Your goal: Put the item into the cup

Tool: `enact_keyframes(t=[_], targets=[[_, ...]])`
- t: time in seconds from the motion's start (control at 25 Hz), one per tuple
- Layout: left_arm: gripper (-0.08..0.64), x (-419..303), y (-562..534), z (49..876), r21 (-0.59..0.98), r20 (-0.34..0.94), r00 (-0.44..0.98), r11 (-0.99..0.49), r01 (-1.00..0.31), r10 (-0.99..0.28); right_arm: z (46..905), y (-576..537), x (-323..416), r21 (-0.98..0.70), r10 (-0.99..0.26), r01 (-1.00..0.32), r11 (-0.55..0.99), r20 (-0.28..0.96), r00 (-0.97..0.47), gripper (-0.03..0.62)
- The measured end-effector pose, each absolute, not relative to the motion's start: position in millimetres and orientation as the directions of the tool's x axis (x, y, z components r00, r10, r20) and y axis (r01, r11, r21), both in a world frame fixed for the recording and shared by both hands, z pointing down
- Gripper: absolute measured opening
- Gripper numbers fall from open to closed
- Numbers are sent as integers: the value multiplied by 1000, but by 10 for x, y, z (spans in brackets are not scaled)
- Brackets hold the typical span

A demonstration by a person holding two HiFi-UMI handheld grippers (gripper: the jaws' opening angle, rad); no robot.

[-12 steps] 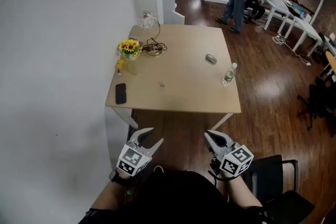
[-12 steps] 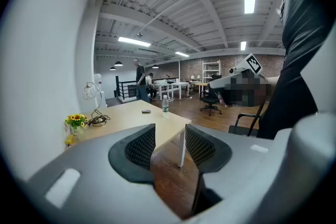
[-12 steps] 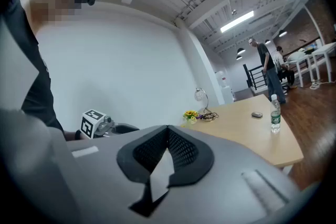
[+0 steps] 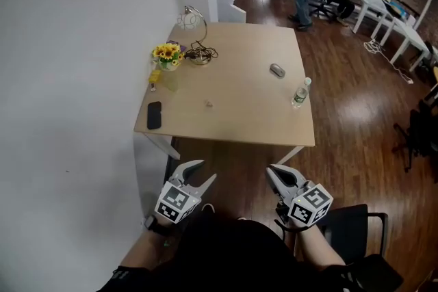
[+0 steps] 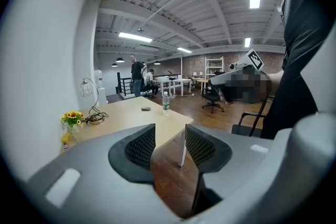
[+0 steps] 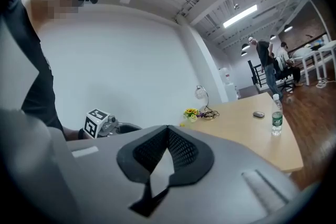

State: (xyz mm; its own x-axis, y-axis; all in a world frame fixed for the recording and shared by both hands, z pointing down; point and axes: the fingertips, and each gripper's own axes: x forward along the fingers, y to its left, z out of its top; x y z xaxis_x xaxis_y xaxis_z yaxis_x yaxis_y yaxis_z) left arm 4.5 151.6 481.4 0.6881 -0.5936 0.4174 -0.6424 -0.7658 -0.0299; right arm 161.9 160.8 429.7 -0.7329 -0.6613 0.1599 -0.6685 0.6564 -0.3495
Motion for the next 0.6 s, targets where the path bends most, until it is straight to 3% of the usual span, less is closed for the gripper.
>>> enact_keyframes(t=[0.6], targets=[[173,-240,160,5095,-35,440,689,-778,-628,-576,4411,381,1331,-344,-676,-692,635,187,-713,8]])
